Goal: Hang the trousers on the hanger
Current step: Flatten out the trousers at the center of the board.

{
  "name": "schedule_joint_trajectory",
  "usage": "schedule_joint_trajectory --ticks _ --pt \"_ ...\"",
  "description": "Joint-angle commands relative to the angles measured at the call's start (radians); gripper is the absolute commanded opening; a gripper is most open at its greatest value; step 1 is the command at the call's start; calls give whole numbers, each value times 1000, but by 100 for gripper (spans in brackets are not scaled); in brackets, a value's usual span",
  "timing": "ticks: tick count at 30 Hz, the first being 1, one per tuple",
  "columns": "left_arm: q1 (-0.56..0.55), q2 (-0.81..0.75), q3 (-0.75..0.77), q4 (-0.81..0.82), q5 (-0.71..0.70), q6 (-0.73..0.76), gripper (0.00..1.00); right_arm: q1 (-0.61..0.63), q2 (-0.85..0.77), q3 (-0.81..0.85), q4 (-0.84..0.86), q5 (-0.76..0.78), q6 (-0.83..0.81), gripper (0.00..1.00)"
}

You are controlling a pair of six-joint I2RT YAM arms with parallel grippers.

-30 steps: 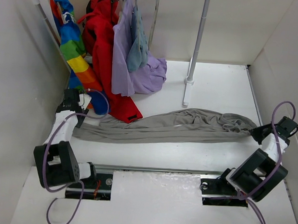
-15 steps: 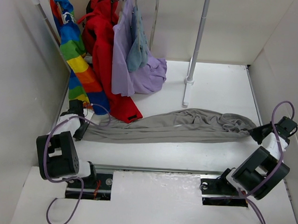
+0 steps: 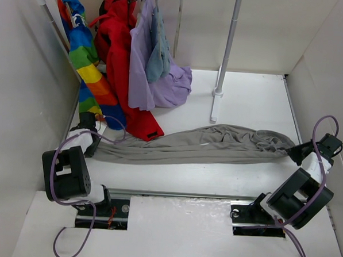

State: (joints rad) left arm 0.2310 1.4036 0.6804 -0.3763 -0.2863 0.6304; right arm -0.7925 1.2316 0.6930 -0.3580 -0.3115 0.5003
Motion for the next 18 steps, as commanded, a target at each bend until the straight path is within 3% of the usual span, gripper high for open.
schedule_joint_trajectory --ticks 1,6,12,16,18 --pt "4 1 41 30 -36 5 30 -10 -11 48 34 -5 -16 0" --pt "4 14 70 30 -36 -5 34 -10 -11 48 34 -5 -16 0" --pt "4 41 79 48 -36 5 31 -10 -11 48 34 -5 -16 0" --pt "4 51 79 48 -36 5 16 -10 -11 48 34 -14 -16 0" --pt "4 51 79 48 -24 5 1 -10 -11 48 34 -14 -16 0"
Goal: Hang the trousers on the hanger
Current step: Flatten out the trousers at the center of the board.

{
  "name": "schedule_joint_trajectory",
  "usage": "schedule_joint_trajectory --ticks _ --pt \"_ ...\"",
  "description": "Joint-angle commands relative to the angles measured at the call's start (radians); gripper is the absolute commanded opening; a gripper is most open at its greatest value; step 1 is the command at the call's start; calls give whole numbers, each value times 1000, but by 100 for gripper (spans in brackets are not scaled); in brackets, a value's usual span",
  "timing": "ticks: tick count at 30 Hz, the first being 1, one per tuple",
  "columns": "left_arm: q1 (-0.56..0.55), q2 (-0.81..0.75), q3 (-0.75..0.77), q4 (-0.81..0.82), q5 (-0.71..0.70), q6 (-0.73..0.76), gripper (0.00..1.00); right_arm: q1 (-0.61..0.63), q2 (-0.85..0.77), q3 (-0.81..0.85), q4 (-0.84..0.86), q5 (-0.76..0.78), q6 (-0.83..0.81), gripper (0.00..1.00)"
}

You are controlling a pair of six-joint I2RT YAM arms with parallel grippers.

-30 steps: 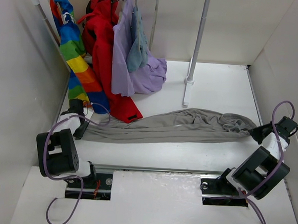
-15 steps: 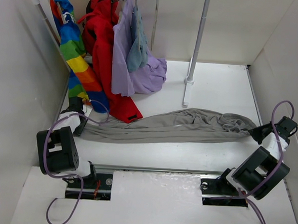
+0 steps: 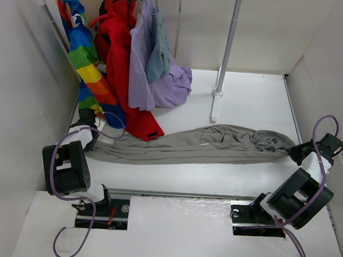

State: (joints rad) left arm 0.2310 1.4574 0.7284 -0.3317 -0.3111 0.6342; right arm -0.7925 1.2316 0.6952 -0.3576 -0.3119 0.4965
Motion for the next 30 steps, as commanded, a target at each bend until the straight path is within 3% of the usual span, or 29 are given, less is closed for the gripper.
schedule_joint_trajectory --ticks 1,12,13,14,17,30 --pt "4 -3 31 3 1 1 0 -10 -11 46 34 -13 -12 0" --pt "4 -91 49 -15 23 28 0 -10 -11 46 43 -13 -21 0" --pt "4 -91 49 -30 23 38 3 -10 -11 46 43 -13 -21 0" --pt "4 -72 58 -41 23 38 21 -10 -1 46 43 -13 -21 0" --pt "4 -31 59 -61 -5 38 32 -10 -1 46 43 -23 -21 0" --pt "4 50 80 -107 44 48 32 -10 -1 46 43 -23 -21 0"
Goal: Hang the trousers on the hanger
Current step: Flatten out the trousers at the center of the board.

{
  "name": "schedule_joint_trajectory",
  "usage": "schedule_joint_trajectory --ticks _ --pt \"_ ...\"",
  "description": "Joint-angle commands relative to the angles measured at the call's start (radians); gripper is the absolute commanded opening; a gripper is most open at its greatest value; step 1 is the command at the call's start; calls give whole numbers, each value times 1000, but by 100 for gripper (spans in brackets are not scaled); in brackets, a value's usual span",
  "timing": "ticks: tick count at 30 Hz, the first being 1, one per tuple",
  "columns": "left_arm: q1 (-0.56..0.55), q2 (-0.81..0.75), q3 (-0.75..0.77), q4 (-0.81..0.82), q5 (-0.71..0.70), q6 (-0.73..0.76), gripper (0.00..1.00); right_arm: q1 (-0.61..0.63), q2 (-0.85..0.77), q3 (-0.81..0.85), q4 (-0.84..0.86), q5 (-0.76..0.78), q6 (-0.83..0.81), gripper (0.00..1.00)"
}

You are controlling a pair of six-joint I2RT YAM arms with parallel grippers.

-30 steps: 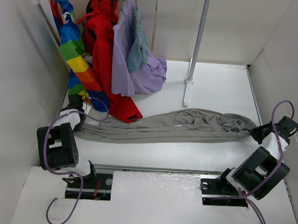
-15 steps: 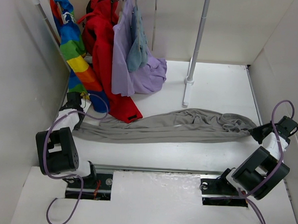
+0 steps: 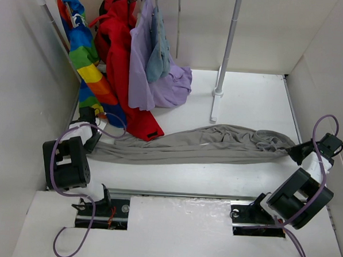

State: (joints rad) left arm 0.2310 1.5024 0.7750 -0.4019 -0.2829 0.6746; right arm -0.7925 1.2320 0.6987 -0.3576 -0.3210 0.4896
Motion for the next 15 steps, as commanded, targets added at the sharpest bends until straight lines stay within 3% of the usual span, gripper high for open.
schedule_joint_trajectory --ticks 1,4,5,11,15 --pt "4 5 33 -37 16 8 31 -10 -2 42 43 -13 -14 0" --pt "4 5 33 -37 16 -1 12 -10 -2 42 43 -23 -14 0" --pt "4 -7 33 -37 16 -1 0 -10 -2 42 43 -23 -14 0" --pt "13 -94 43 -46 -33 11 0 -10 -11 42 43 -23 -14 0" --pt "65 -174 84 -151 -111 51 0 -10 -11 62 13 -3 -14 0"
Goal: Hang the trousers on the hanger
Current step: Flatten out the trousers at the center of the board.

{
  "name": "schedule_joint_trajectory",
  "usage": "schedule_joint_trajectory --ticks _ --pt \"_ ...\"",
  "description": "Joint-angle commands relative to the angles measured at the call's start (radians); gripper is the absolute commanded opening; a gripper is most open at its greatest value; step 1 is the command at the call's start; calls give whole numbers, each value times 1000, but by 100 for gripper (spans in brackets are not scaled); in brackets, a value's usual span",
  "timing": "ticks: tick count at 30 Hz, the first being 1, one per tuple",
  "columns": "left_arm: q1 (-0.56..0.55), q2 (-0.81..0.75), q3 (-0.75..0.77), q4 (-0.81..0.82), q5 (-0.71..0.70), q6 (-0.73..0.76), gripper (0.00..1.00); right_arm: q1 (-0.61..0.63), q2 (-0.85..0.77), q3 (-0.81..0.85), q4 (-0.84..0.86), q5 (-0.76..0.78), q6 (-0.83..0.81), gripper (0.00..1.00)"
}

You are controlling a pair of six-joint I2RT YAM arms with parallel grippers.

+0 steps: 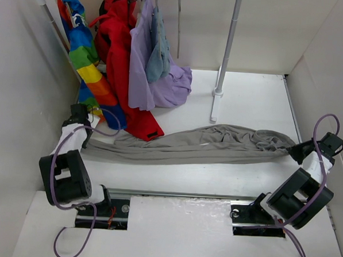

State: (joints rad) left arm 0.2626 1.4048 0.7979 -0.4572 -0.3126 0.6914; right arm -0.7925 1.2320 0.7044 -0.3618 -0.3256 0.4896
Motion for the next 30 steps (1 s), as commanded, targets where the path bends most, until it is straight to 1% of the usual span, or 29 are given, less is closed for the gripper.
schedule_joint_trajectory --ticks 1,3,4,6,7,9,10,11,12,16,20,23,26,27,28,29,30 --pt "59 -107 70 -127 -98 65 0 -10 -11 69 8 14 -14 0" --pt "90 -135 70 -197 -127 103 0 -10 -11 78 -14 28 -14 0" --pt "101 -153 51 -265 -164 120 0 -10 -11 78 -14 28 -14 0" --pt "122 -167 17 -334 -197 143 0 -10 -11 87 -23 40 -5 0" --pt "133 -167 -30 -394 -207 143 0 -10 -11 87 -35 40 -5 0" --pt "133 -176 -90 -423 -220 143 0 -10 -11 98 -46 62 -5 0" --pt "133 -176 -123 -423 -235 143 0 -10 -11 98 -55 62 4 0" --pt "133 -176 -188 -385 -259 143 0 -10 -11 98 -55 75 4 0" --pt "133 -176 -222 -362 -278 143 0 -10 -11 98 -66 88 4 0" --pt "133 -176 -324 -310 -324 143 0 -28 -2 89 -75 112 38 0" --pt "133 -167 -333 -298 -335 143 0 -100 -2 50 -75 77 89 0" --pt "133 -167 -286 -298 -335 143 0 -113 -25 50 -103 86 102 0" --pt "133 -167 -272 -311 -335 143 0 -113 -35 61 -123 100 102 0" --pt "133 -167 -272 -320 -335 143 9 -113 -35 61 -123 117 102 2" --pt "133 -167 -272 -334 -335 143 37 -113 -35 61 -137 128 102 11" --pt "133 -167 -281 -334 -335 143 48 -113 -25 61 -137 152 102 27" --pt "133 -167 -295 -334 -344 143 54 -113 -25 61 -147 164 102 66"
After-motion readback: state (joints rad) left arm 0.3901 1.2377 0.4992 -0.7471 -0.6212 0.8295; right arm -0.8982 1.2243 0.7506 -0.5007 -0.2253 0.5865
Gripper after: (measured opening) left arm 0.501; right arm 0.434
